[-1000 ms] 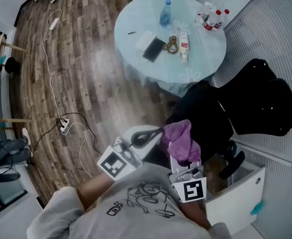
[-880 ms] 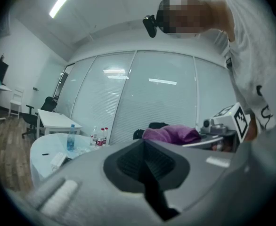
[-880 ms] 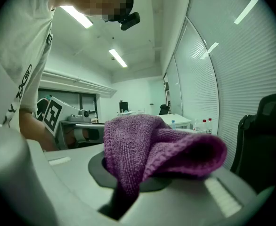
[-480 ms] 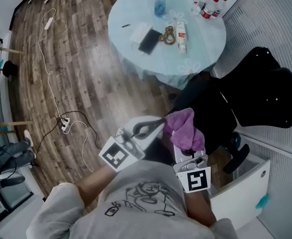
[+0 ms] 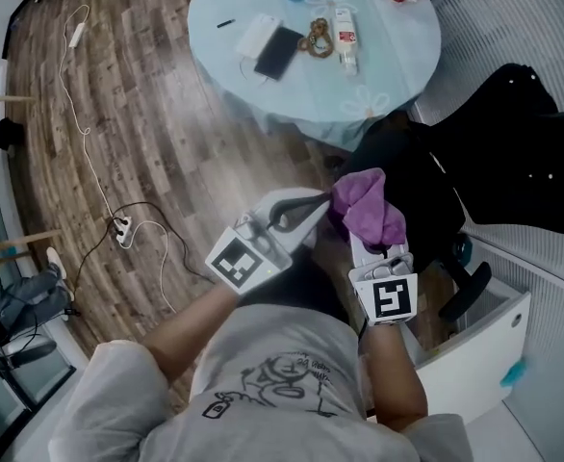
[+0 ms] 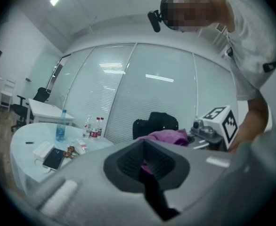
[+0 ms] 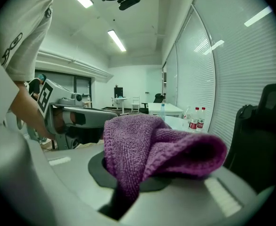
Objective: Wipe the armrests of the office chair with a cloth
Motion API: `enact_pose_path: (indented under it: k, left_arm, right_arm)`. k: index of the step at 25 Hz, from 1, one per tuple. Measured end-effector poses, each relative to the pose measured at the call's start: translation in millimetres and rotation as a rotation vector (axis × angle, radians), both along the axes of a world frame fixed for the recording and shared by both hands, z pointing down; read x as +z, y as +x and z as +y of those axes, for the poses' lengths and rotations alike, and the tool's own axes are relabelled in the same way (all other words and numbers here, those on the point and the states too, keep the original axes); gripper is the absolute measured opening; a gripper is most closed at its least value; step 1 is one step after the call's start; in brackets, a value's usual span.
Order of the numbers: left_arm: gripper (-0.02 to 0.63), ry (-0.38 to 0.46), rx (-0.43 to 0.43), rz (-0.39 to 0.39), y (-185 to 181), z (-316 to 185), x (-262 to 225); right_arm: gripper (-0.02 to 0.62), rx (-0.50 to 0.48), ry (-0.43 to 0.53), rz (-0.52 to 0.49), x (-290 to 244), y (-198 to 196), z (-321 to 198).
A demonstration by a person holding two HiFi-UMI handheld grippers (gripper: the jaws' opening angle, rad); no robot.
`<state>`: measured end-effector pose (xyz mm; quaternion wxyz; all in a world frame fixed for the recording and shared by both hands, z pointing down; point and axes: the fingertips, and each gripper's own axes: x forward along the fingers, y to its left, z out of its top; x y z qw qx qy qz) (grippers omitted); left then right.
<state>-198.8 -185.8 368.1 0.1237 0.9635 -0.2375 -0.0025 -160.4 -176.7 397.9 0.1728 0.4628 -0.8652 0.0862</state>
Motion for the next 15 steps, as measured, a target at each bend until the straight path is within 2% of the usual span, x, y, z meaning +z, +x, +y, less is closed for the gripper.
enact_pose_path:
  k: [6, 15]
  left_arm:
    - [0.000, -0.016, 0.016, -0.018, 12, -19, 56]
    - [0.001, -0.057, 0.069, -0.056, 35, -30, 123]
  right_arm:
    - [0.037, 0.025, -0.078, 0.047, 69, 20, -15]
    - [0.037, -0.010, -0.181, 0.097, 160, 25, -26]
